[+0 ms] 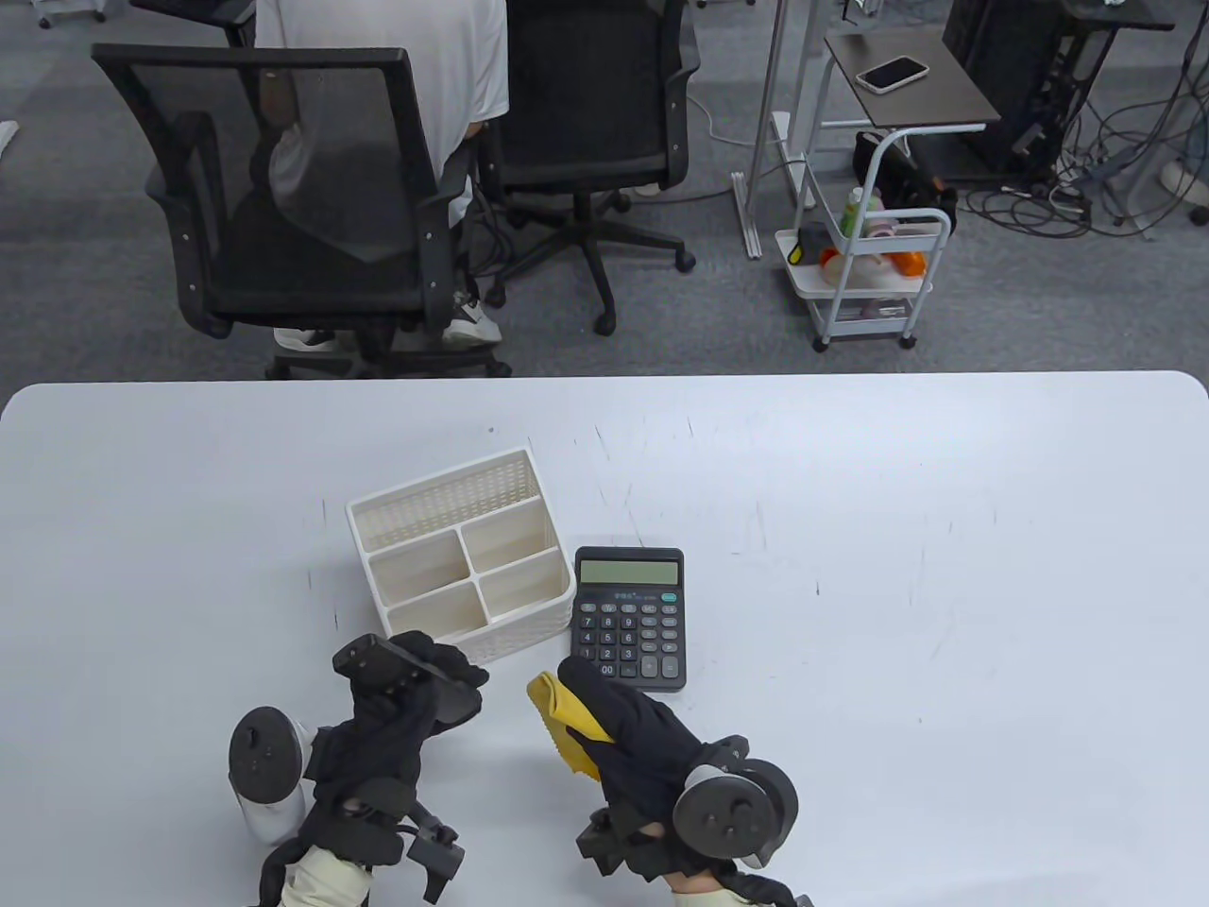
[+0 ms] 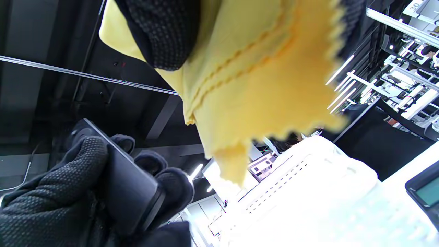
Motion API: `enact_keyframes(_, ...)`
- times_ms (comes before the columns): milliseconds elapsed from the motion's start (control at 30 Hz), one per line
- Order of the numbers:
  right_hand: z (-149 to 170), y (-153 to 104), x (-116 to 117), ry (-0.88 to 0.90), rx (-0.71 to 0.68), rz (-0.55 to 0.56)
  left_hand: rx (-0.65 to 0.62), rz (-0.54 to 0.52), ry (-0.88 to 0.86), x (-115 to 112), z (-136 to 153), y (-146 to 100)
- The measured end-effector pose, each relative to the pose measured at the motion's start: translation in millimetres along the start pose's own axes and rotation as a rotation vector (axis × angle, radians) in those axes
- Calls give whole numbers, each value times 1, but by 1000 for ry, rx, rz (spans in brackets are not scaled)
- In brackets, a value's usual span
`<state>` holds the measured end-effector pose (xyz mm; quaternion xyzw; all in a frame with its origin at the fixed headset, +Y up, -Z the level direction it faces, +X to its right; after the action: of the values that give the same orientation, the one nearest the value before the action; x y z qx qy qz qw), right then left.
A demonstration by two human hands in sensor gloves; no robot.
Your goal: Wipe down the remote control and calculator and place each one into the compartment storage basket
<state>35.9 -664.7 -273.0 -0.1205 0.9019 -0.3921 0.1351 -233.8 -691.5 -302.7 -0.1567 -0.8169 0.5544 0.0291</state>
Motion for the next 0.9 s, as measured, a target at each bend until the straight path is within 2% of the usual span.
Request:
enact_keyframes(100,-2,0,-1,-19,-16,3,-5,-15,159,2,-5,0)
enact_keyframes(333,6,0,-13,47,43,73,-110,-72,772,2,-31,-3)
enact_keyframes(400,7,-1,-20,80,65,121,-155,-72,968,-6,-36,-4)
enact_keyframes(533,6,-1,-23,84,61,141,-191,-25,1178,-23,-35,-5)
enact_keyframes(600,3,-1,-18,79,44,97,-198,2,1225,-32,-33,-5)
enact_keyframes(767,-8,-2,15,11,-31,-168,-227,13,1349,-44,-39,-8)
enact_keyframes(833,-13,-5,32,-64,-58,-307,-253,-6,1380,-45,-44,-9)
enact_keyframes(900,-13,-8,42,-159,-63,-395,-264,-17,1384,-45,-46,-10)
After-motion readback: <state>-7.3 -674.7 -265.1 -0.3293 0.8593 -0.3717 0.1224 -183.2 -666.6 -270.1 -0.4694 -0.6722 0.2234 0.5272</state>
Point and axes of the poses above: the tracker on the back of each hand, its own z axis roughly to the little-finger side, its own y axis roughly from the wrist to the fingertips, x = y × z, the point moved 5 cm from there along y, roughly from the wrist to the fingertips, and after that the axes turned 8 degrees about y, right-handed, at the moved point
